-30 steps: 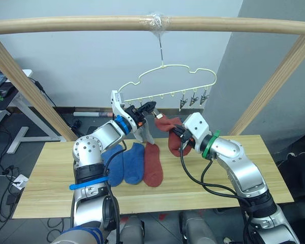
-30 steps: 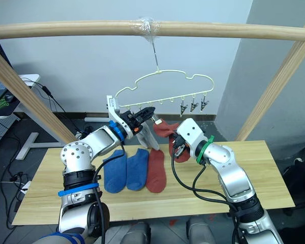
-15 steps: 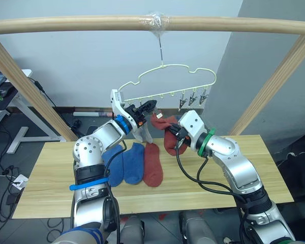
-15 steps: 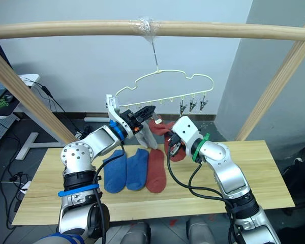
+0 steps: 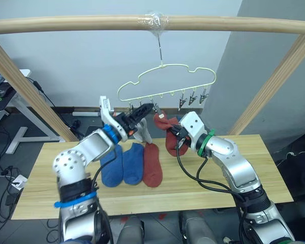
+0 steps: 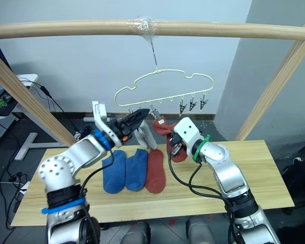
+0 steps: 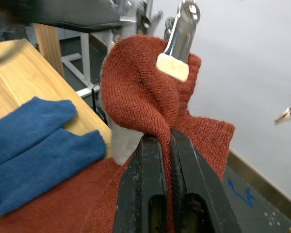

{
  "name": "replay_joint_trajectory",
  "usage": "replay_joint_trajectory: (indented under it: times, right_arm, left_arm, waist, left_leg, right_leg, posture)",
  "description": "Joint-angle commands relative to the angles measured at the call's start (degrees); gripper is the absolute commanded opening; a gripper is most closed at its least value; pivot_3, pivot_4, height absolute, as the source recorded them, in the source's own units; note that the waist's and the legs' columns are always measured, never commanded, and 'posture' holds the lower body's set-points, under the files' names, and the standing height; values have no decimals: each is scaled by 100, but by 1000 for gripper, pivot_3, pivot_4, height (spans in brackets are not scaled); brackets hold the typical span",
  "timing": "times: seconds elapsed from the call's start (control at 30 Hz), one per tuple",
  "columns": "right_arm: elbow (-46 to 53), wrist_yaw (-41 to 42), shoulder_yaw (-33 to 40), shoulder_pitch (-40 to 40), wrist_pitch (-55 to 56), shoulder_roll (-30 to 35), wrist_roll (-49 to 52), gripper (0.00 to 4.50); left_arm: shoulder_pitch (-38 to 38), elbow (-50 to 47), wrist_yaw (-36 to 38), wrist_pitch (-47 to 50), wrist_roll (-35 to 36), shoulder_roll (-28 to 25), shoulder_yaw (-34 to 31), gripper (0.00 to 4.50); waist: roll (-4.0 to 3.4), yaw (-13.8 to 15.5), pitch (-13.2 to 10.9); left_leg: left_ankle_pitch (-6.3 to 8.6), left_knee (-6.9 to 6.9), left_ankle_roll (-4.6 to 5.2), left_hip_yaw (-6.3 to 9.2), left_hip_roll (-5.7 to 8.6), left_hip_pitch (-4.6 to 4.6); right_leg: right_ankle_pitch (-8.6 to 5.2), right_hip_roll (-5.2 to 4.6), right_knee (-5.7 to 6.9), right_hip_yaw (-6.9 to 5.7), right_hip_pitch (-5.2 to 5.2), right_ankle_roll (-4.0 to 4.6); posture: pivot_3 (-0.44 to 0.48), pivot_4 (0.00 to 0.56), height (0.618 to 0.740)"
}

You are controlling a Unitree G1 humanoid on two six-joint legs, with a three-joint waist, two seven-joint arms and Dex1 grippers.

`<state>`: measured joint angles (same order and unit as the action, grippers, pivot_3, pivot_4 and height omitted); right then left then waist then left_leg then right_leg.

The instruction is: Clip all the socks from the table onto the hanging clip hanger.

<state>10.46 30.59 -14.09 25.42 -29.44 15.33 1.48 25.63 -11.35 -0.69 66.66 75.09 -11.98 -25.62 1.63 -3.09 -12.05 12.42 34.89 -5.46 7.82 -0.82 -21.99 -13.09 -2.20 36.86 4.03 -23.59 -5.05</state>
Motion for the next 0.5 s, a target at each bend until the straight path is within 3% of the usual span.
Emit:
replay_joint_trajectory:
  times: [0.03,0.23,0.4,0.5]
  right_arm:
    - [25,-114,200,-43,52,-126,160,731]
    - [204,-256,423,-280,-310,-212,354,2760]
    - [597,-821,702,-469,-621,-485,386,4453]
    - [738,-1255,968,-379,-853,-865,502,4453]
  left_arm:
    - [-303,-690,-221,168,635,-401,56,4500]
    - [-415,-870,-18,-217,302,-946,337,4500]
    - [-809,-1617,810,-924,-1140,-1379,1382,4500]
    - [-918,-1522,1157,-1546,-1891,-1427,1678,4500]
  waist:
    - [3,40,-2]
    - [1,174,-4]
    - [-2,171,-7]
    - [-3,163,-7]
  left_leg:
    - [0,0,0,1,0,0]
    - [0,3,0,1,1,0]
    - [2,-4,-3,-3,2,-8]
    - [3,-6,-6,-4,0,-27]
  right_leg:
    - [0,0,0,0,-1,0]
    - [-20,0,0,-2,0,35]
    - [-22,-1,-6,1,-7,39]
    - [-23,-1,0,1,-31,42]
  posture:
    - [58,190,740]
    - [80,190,740]
    - [71,189,740]
    - [61,188,740]
